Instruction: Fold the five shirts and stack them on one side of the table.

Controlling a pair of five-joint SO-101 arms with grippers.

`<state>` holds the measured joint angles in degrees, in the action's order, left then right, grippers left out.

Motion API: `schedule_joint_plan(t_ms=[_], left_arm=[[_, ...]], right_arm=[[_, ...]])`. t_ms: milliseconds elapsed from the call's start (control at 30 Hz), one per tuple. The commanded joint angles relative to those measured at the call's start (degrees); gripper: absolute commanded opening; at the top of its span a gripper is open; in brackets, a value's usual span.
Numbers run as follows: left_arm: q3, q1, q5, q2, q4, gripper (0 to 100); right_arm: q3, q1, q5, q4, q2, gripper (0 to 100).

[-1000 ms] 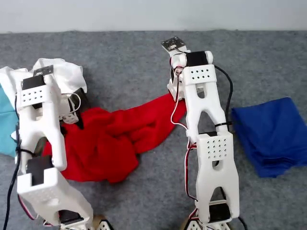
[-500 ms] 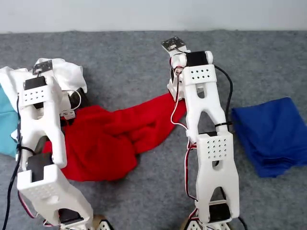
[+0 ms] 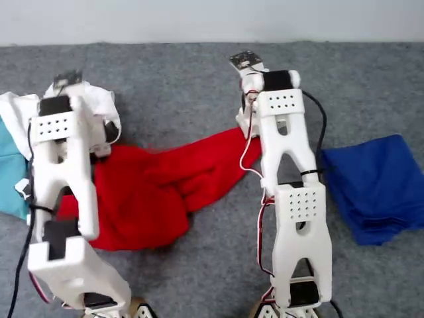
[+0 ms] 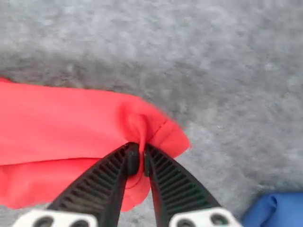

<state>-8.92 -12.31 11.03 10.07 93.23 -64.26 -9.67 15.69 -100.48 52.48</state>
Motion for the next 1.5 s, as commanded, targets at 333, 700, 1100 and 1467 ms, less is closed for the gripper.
schedule_joint_plan(t_ms=[333, 700, 1100, 1467], left_arm=[[-22.29, 6.42, -0.79, -13.01, -1.58, 1], [-45.32, 17.23, -0.70, -12.48, -6.77, 1], [-69.58, 21.63, -0.79, -13.10, -6.59, 1], [-78.11, 27.52, -2.81, -18.90, -5.80, 1]], right_arm=[[-0.53, 2.33, 0.79, -2.33, -23.25, 0.9], [-0.53, 2.33, 0.88, -0.40, -45.67, 0.9], [-0.53, 2.33, 0.88, 0.31, -60.00, 0.9], [-0.26, 2.68, 0.79, -0.40, -68.18, 0.9]])
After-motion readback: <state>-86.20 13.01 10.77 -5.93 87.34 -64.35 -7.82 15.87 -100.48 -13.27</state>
